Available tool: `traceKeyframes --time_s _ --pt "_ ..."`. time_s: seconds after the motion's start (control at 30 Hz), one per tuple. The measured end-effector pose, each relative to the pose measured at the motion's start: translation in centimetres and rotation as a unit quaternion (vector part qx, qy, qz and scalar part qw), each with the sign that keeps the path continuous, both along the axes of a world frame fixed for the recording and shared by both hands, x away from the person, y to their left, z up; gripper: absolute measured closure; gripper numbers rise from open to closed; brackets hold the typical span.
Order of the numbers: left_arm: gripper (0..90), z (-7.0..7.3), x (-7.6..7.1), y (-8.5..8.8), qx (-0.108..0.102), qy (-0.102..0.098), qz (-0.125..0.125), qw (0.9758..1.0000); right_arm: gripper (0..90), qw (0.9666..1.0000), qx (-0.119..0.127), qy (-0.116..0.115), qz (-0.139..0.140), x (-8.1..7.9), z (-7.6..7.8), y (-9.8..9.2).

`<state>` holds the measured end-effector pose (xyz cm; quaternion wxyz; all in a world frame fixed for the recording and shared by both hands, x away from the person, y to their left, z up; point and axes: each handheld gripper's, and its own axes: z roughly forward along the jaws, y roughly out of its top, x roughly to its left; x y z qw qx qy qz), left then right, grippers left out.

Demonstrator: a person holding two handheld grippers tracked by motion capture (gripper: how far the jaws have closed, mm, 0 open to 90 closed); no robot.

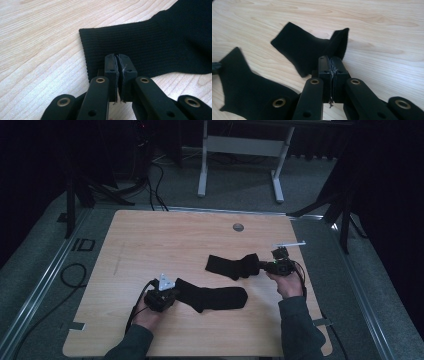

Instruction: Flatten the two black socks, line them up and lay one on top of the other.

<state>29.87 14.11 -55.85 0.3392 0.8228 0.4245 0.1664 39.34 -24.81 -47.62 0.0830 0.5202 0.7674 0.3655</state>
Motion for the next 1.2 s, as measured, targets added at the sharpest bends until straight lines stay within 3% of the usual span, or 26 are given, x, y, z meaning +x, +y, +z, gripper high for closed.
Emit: traceKeyframes --time_s 0.3,0.37,0.5,0.73,0.93,1.2 --pt "86.7 0.0 0.0 0.0 -0.001 -0.001 0.001 1.0 87.5 0.9992 -0.032 -0.003 -0.025 -0.9 0.4 -1.8" --pt "86.7 0.0 0.0 0.0 -0.001 -0.001 0.001 1.0 79.2 0.9987 -0.04 -0.014 -0.029 -1.1 0.7 -1.9" --pt "86.7 0.0 0.0 0.0 -0.001 -0.001 0.001 1.0 74.8 0.9981 -0.047 -0.028 -0.029 -1.0 1.1 -1.7" --pt "86.7 0.0 0.0 0.0 -0.001 -0.001 0.0 1.0 72.9 0.9977 -0.052 -0.037 0.022 -0.1 0.5 0.9" --pt "86.7 -0.1 0.1 -0.1 -0.002 -0.002 -0.001 1.0 72.8 0.9962 -0.062 -0.03 0.054 1.0 -0.6 3.1" --pt "86.7 -0.1 0.1 -0.2 -0.002 -0.003 -0.003 1.0 71.2 0.9904 -0.085 -0.032 0.104 2.4 -2.0 5.9"
